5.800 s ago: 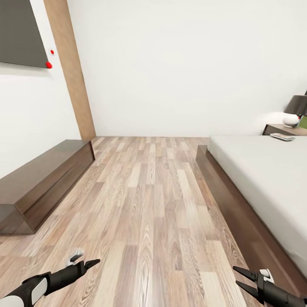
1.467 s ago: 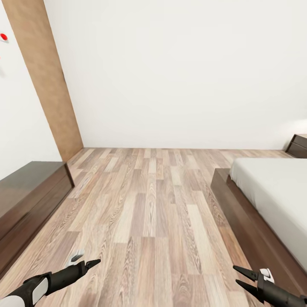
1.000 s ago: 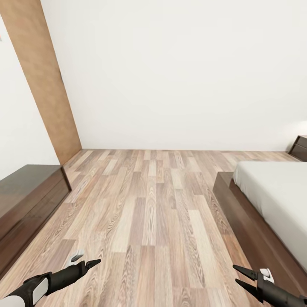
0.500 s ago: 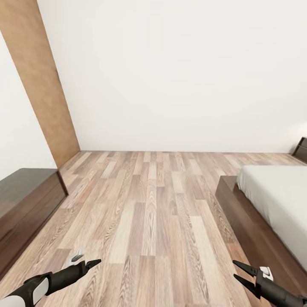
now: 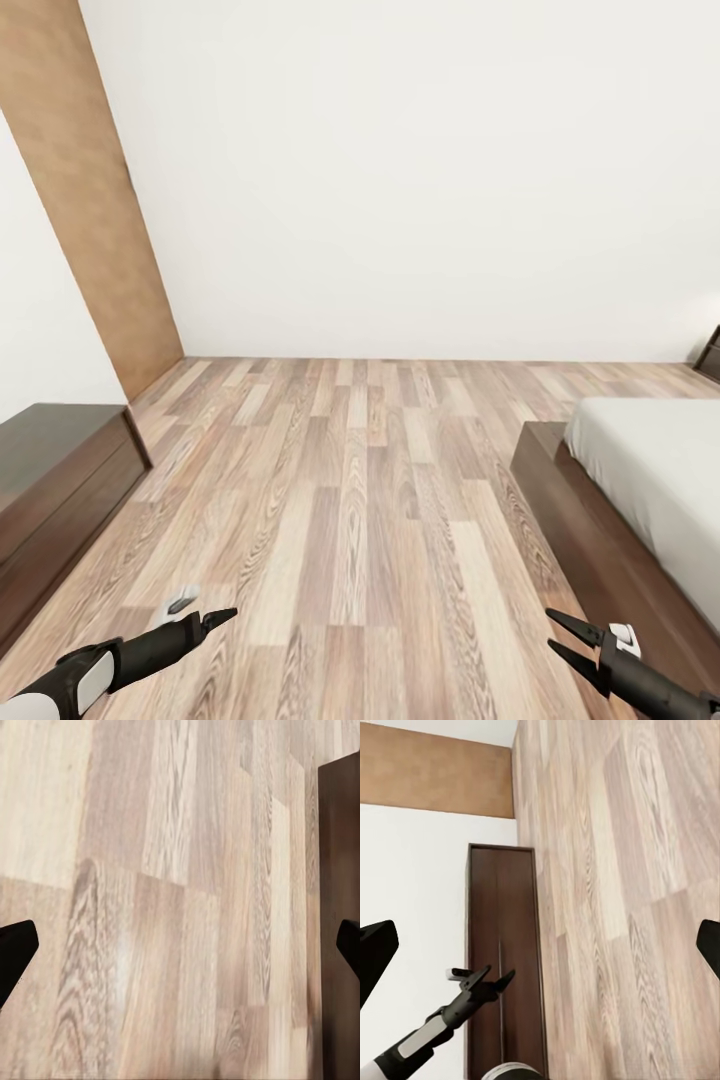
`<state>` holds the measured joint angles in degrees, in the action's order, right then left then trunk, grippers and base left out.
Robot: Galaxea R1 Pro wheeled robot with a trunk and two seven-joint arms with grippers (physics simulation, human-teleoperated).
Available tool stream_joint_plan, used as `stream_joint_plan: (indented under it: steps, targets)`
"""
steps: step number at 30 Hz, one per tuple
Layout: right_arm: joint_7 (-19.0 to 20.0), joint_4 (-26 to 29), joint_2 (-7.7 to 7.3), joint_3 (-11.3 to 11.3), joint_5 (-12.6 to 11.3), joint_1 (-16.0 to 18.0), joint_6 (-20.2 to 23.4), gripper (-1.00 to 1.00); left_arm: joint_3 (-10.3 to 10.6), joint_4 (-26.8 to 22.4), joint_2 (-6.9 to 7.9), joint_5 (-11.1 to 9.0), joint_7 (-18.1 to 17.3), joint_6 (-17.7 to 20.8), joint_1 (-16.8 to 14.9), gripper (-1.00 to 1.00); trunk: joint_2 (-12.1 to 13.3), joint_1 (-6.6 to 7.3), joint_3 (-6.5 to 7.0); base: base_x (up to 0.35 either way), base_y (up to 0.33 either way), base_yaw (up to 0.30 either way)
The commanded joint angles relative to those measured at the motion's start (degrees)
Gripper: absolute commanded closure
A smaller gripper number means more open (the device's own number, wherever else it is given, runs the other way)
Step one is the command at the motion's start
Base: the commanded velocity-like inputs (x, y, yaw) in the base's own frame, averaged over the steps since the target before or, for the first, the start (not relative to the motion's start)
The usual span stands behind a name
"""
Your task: In the bedroom, move the book from the bed onto either nightstand, and place the two sandals side by side next to the bed.
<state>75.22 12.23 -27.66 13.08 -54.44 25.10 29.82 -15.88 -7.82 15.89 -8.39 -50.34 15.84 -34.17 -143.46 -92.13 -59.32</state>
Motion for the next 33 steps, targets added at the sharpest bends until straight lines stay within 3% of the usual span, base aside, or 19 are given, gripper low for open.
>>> stream_joint_plan:
  steps: [1, 16, 24, 33]
  targets:
    - [0.10, -0.01, -0.04, 0.48, -0.61, 0.04, 0.16, -1.00, 0.15, 0.00, 0.02, -0.58, -0.11, 0.60, -0.02, -1.00, -0.02, -0.01, -0.05, 0.175, 0.000, 0.000]
    - [-0.60, 0.42, 0.02, 1.33, -0.07, 0.04, -1.95, -1.00, 0.15, 0.00, -0.32, -0.58, -0.11, 0.60, -0.02, -1.00, -0.02, -0.01, -0.05, 0.175, 0.000, 0.000]
    - [-11.49, 1.71, 1.48, 1.17, -0.12, 0.03, -2.10, -1.00, 0.15, -0.02, -0.53, -0.53, -0.03, 0.60, -0.02, -1.00, -0.02, -0.01, -0.05, 0.174, 0.000, 0.000]
    - [-14.44, 3.56, 1.94, 1.02, -0.14, 0.04, -3.51, -1.00, 0.15, -0.02, -0.72, -0.50, -0.03, 0.60, -0.02, -1.00, -0.02, -0.01, -0.05, 0.174, 0.000, 0.000]
